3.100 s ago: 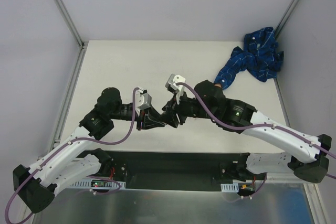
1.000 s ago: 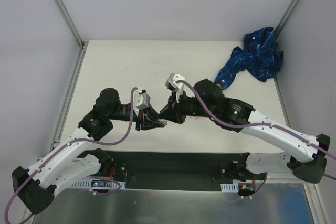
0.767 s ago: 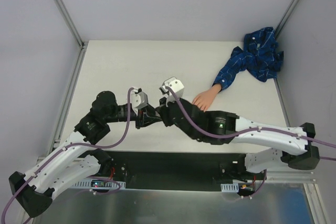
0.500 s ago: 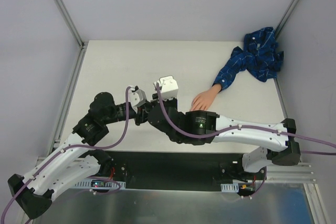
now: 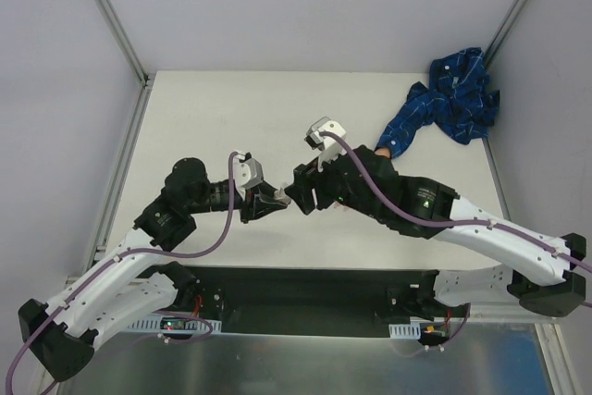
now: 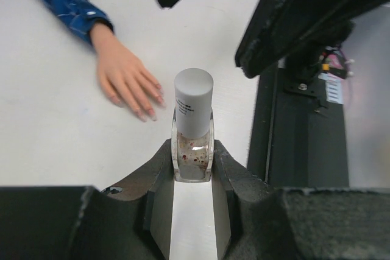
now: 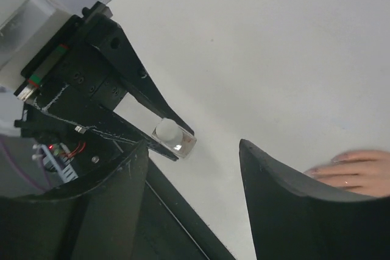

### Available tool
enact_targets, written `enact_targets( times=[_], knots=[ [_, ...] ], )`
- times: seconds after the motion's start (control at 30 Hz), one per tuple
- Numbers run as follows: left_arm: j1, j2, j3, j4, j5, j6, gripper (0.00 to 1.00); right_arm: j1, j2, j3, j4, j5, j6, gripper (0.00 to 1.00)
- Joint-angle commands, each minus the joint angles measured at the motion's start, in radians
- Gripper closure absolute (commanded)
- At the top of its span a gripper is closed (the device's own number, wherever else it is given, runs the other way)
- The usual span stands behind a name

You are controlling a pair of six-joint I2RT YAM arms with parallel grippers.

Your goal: Paint the nails

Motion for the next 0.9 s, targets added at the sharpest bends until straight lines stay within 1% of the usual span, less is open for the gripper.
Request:
enact_targets(
  times=[0.0,0.07,0.17,0.2,0.27,0.3,0.37,0.6,0.73,0.77,0.83,0.87],
  knots=[
    [0.008,0.032,0.045,0.072,0.233,-0.032,1.00,-0.086,-0.038,-0.047,0.081,-0.436,-0.121,0.37],
    [0.008,0.047,0.050,0.073,0.288,-0.046,1.00,-0.115,-0.035,-0.054,0.090,-0.514,-0.129,0.38],
    [0.008,0.057,0.048,0.079,0.296,-0.047,1.00,-0.126,-0.017,-0.050,0.101,-0.586,-0.142,0.43],
    [0.008,0.058,0.050,0.079,0.296,-0.047,1.00,-0.126,-0.013,-0.052,0.107,-0.595,-0.143,0.46],
    [0.008,0.058,0.050,0.079,0.299,-0.050,1.00,-0.124,-0.007,-0.063,0.124,-0.615,-0.143,0.50],
    [0.008,0.058,0.050,0.079,0.297,-0.049,1.00,-0.124,-0.006,-0.061,0.126,-0.617,-0.142,0.56],
    [0.008,0.057,0.048,0.079,0.290,-0.047,1.00,-0.124,0.000,-0.066,0.126,-0.621,-0.140,0.62],
    [0.008,0.051,0.047,0.082,0.285,-0.047,1.00,-0.124,0.005,-0.090,0.121,-0.589,-0.148,0.60],
    [0.008,0.051,0.047,0.084,0.285,-0.050,1.00,-0.124,0.002,-0.100,0.124,-0.583,-0.148,0.63],
    [0.008,0.048,0.047,0.086,0.283,-0.050,1.00,-0.124,0.000,-0.101,0.126,-0.582,-0.148,0.70],
    [0.008,0.044,0.044,0.086,0.267,-0.049,1.00,-0.120,0.000,-0.101,0.124,-0.551,-0.142,0.74],
    [0.008,0.038,0.042,0.086,0.230,-0.047,1.00,-0.115,0.000,-0.101,0.124,-0.533,-0.139,0.83]
  ],
)
